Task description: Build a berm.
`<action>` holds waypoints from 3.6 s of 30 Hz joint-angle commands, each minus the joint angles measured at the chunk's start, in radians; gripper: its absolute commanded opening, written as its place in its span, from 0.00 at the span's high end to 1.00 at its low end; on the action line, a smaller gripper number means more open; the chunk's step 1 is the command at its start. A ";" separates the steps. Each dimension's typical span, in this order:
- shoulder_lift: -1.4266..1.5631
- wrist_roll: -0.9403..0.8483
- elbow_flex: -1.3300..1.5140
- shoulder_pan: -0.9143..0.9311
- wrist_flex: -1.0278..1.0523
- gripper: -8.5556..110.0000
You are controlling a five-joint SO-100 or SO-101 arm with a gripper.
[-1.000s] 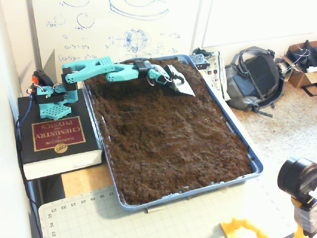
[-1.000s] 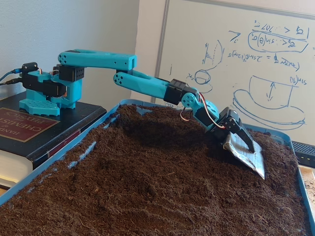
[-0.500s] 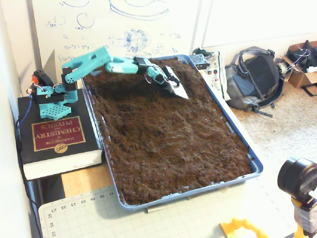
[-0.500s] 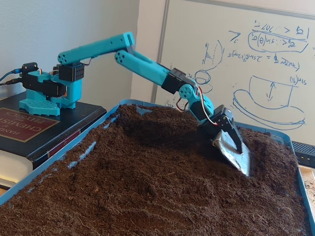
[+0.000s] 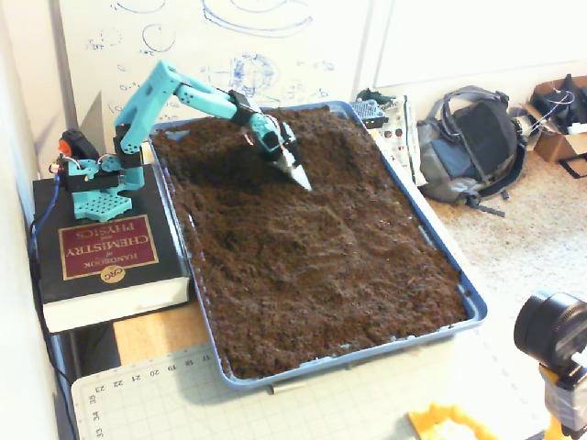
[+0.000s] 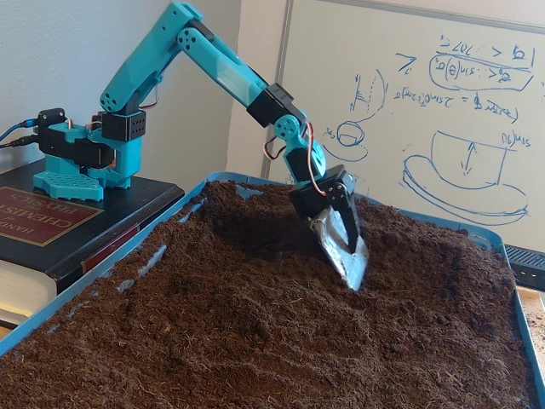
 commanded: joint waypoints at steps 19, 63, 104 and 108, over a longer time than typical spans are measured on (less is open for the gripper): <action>0.169 -0.011 -0.531 0.080 -0.012 0.92; -0.216 -0.186 -0.192 0.146 0.002 0.92; -0.811 -0.117 -1.491 0.373 -0.012 0.92; -0.910 -0.052 -1.477 0.374 -0.006 0.92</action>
